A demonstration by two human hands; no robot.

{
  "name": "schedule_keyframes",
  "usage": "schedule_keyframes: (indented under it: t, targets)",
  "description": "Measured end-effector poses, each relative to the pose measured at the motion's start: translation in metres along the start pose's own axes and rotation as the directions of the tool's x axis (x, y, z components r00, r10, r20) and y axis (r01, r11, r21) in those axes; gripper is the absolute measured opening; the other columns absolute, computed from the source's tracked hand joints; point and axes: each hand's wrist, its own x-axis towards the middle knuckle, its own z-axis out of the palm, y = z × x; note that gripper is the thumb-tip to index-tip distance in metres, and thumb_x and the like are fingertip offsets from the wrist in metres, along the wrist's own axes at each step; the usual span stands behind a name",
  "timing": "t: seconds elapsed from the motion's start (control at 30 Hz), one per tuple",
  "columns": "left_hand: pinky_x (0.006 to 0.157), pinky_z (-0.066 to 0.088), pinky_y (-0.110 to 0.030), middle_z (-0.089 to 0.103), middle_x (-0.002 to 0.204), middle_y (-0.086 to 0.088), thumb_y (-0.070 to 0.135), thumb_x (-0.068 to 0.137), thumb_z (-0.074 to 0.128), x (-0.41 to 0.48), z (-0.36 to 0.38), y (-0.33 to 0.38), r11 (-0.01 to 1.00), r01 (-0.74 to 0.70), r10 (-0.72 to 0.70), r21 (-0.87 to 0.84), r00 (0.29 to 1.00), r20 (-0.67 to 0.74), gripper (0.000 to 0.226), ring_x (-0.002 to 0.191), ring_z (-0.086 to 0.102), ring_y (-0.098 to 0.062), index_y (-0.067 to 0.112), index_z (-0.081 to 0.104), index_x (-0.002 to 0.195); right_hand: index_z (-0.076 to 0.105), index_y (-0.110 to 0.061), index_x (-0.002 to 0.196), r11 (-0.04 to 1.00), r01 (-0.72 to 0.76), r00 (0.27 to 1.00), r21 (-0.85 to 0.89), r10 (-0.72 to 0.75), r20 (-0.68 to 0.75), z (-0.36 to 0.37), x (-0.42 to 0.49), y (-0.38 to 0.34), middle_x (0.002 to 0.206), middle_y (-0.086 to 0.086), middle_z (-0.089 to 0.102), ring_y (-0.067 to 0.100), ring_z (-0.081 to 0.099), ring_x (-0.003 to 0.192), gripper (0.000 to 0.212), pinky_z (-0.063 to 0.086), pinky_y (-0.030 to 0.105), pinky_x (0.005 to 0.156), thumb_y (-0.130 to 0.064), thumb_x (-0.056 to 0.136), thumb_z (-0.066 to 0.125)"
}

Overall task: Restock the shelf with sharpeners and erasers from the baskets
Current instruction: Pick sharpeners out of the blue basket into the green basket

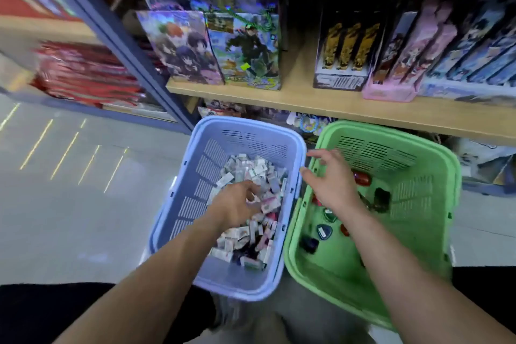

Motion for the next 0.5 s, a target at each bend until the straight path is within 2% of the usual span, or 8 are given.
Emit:
schedule_keyframes:
  t: [0.07,0.13,0.23,0.3,0.37,0.43,0.5]
  targets:
    - [0.086,0.049,-0.03,0.066,0.121,-0.003,0.035,0.091,0.069,0.01,0.003,-0.033,0.992,0.081,-0.081,0.095,0.997,-0.001,0.041,0.107,0.063,-0.024,0.018,0.059,0.127,0.054,-0.021,0.14,0.991,0.024,1.0,-0.128,-0.026,-0.012,0.021,0.005,-0.003,0.142,0.002,0.047,0.023,0.041,0.131,0.053,0.035,0.036,0.106,-0.037,0.092,0.069]
    - [0.094,0.051,-0.033,0.065,0.128,-0.007,0.037,0.089,0.071,0.024,0.015,-0.053,0.984,0.097,-0.103,0.149,0.994,0.037,0.05,0.113,0.062,-0.026,0.018,0.056,0.133,0.045,-0.019,0.149,0.972,0.034,0.999,-0.231,-0.042,-0.033,0.039,0.009,0.0,0.154,0.004,0.037,0.028,0.03,0.139,0.065,0.028,0.039,0.114,-0.04,0.092,0.067]
    - [0.095,0.052,-0.035,0.065,0.129,-0.001,0.035,0.087,0.072,0.051,0.036,-0.06,0.988,0.004,-0.016,0.155,0.997,0.073,0.048,0.114,0.062,-0.023,0.025,0.058,0.132,0.032,-0.02,0.157,0.925,0.073,0.995,-0.373,-0.092,-0.035,0.06,0.008,0.01,0.164,0.004,0.022,0.029,0.018,0.148,0.078,0.02,0.046,0.121,-0.049,0.092,0.063]
    - [0.098,0.052,-0.038,0.065,0.127,0.007,0.038,0.085,0.075,0.071,0.054,-0.057,0.984,-0.077,0.071,0.159,0.996,0.045,0.045,0.115,0.061,-0.02,0.033,0.059,0.127,0.03,-0.019,0.158,0.916,0.11,0.988,-0.385,-0.142,-0.056,0.068,0.007,0.018,0.166,0.005,0.019,0.029,0.015,0.15,0.08,0.019,0.048,0.123,-0.052,0.091,0.059]
    - [0.104,0.049,-0.043,0.062,0.128,0.01,0.046,0.083,0.078,0.087,0.071,-0.054,0.976,-0.097,0.091,0.197,0.995,0.036,0.058,0.118,0.056,-0.018,0.036,0.054,0.135,0.034,-0.018,0.156,0.924,0.132,0.98,-0.358,-0.175,-0.092,0.072,0.007,0.024,0.165,0.006,0.022,0.029,0.017,0.149,0.079,0.023,0.05,0.122,-0.052,0.087,0.053]
    - [0.112,0.041,-0.048,0.055,0.139,0.008,0.055,0.079,0.078,0.101,0.087,-0.057,0.953,-0.122,0.109,0.277,0.992,0.062,0.073,0.129,0.049,-0.021,0.036,0.047,0.142,0.038,-0.016,0.154,0.932,0.149,0.973,-0.331,-0.198,-0.121,0.075,0.008,0.028,0.164,0.007,0.026,0.029,0.02,0.148,0.078,0.027,0.052,0.12,-0.049,0.085,0.051]
    - [0.117,0.03,-0.048,0.045,0.149,0.006,0.06,0.079,0.075,0.108,0.097,-0.063,0.926,-0.167,0.155,0.339,0.986,0.064,0.079,0.138,0.04,-0.023,0.039,0.043,0.147,0.037,-0.017,0.155,0.934,0.149,0.972,-0.325,-0.199,-0.127,0.076,0.009,0.03,0.164,0.005,0.025,0.027,0.019,0.148,0.077,0.027,0.053,0.119,-0.048,0.085,0.051]
